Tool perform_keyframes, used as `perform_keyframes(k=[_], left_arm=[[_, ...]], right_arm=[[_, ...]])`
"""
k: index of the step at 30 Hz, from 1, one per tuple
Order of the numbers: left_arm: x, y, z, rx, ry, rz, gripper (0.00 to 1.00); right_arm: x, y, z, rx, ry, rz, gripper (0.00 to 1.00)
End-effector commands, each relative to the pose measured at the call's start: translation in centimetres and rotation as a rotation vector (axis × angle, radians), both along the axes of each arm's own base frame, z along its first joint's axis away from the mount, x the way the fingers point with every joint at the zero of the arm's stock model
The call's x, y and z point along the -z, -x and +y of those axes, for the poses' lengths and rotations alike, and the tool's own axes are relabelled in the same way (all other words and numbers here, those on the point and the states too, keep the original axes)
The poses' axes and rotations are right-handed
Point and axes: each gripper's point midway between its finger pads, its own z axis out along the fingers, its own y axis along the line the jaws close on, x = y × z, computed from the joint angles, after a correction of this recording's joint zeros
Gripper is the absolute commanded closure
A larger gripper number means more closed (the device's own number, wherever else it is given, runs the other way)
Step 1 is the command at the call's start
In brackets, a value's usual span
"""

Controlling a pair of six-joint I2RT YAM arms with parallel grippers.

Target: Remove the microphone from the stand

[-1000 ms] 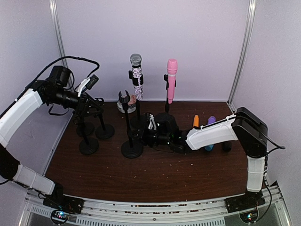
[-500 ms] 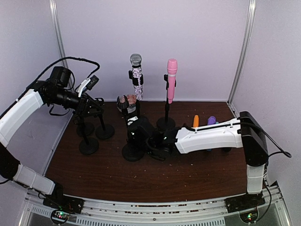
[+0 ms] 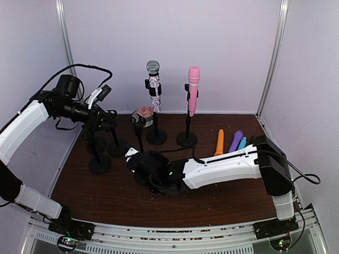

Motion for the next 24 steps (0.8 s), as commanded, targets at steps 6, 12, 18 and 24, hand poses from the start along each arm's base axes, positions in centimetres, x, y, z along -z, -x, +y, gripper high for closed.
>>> perform_keyframes(k=[6, 12, 18, 24], left_arm=[[-0.9, -0.1, 0.3, -0.020, -0.001, -0.050, 0.32], [-1.5, 0.0, 0.6, -0.020, -0.006, -0.063, 0.31], [-1.7, 0.2, 0.9, -0.022, -0.006, -0.069, 0.31], [-1.5, 0.2, 1.1, -0.028, -0.011, -0.066, 0.31]], right_arm=[[-6.0, 0.9, -2.4, 0.080, -0.041, -0.172, 0.20], [-9.2, 3.2, -3.7, -0.079, -0.352, -0.009, 0.10], [-14.9, 3.0, -5.8, -0.198, -0.650, 0.133, 0.10], [-16.6, 1.5, -5.1, -0.227, -0.678, 0.179, 0.09]])
